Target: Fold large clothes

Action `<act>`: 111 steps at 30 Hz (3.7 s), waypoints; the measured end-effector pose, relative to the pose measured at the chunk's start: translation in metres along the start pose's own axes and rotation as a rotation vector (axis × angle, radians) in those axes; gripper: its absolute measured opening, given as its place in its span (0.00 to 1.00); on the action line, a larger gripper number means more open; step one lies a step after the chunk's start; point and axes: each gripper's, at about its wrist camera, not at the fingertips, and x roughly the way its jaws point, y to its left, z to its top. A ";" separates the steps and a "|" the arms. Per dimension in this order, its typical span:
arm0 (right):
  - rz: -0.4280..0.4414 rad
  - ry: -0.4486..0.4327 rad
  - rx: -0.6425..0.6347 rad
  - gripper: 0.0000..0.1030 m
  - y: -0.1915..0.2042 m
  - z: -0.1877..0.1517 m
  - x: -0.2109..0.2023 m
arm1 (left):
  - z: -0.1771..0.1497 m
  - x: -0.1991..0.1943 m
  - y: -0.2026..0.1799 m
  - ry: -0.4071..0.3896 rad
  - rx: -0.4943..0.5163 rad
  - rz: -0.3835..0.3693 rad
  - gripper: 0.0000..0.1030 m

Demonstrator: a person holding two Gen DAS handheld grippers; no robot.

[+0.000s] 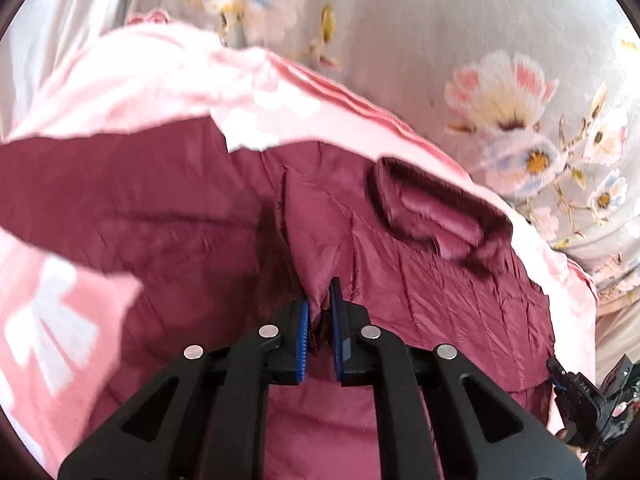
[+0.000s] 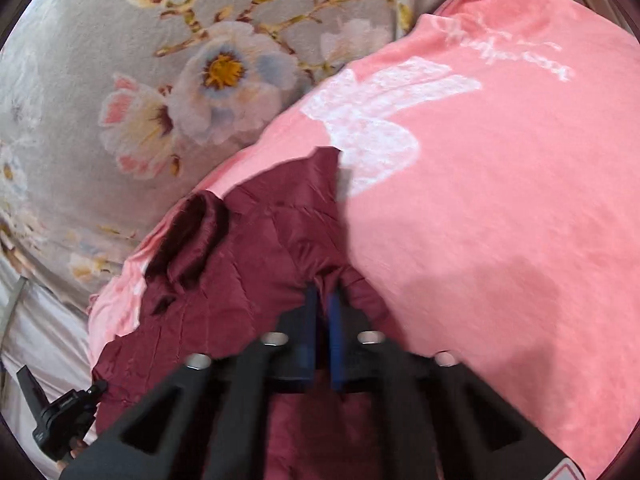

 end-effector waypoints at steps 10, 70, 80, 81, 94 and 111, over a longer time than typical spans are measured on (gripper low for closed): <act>-0.153 -0.005 -0.134 0.01 0.017 -0.013 0.007 | -0.034 0.052 0.019 0.090 0.059 0.131 0.08; -0.126 0.126 -0.819 0.09 0.279 -0.199 0.033 | 0.034 -0.072 0.335 -0.148 -0.559 0.384 0.85; -0.187 0.206 -0.774 0.09 0.270 -0.212 0.063 | 0.044 -0.062 0.398 -0.181 -0.616 0.446 0.80; -0.185 0.202 -0.776 0.10 0.269 -0.212 0.061 | 0.047 -0.059 0.394 -0.182 -0.601 0.448 0.74; -0.030 0.117 -0.636 0.23 0.225 -0.222 -0.065 | 0.106 -0.119 0.155 -0.341 -0.135 0.170 0.01; -0.139 0.104 -0.448 0.29 0.104 -0.206 -0.143 | -0.041 -0.045 -0.206 -0.079 0.359 -0.176 0.22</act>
